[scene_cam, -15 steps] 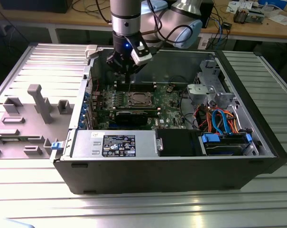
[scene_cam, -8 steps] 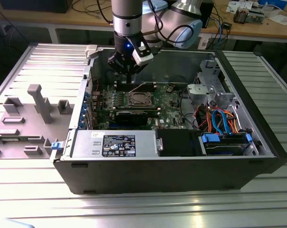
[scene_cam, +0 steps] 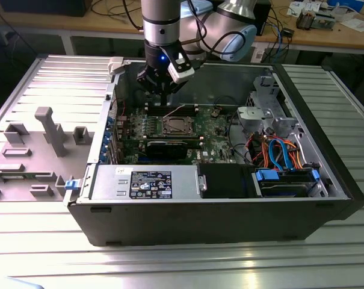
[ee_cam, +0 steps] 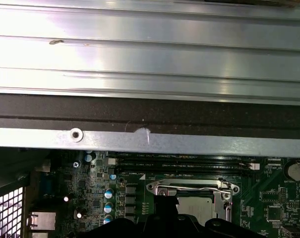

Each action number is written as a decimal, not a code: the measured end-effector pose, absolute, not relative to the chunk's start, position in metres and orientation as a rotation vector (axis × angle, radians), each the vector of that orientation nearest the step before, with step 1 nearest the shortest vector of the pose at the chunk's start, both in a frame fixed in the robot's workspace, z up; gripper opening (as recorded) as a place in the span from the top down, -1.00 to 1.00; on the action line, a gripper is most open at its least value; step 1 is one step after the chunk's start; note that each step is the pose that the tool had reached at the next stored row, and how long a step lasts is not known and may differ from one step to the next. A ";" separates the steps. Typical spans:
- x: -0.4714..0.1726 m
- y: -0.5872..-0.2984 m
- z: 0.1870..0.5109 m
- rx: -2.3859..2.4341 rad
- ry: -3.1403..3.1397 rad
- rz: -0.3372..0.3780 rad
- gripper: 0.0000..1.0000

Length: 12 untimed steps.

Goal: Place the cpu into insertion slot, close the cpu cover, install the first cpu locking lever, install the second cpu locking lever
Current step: 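Install the first cpu locking lever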

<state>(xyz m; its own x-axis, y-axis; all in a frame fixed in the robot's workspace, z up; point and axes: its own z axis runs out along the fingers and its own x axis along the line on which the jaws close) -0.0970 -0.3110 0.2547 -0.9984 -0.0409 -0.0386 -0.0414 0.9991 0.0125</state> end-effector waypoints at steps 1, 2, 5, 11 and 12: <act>-0.097 -0.311 0.255 -0.064 3.102 0.021 0.79; -0.097 -0.311 0.255 -0.064 3.102 0.021 0.79; -0.097 -0.311 0.255 -0.064 3.102 0.021 0.79; -0.096 -0.314 0.252 -0.060 3.102 0.034 0.79; -0.095 -0.314 0.251 -0.055 3.102 0.040 0.79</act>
<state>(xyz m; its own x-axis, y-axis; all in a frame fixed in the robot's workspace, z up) -0.0949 -0.3140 0.2511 -0.9986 -0.0348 -0.0396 -0.0358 0.9990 0.0250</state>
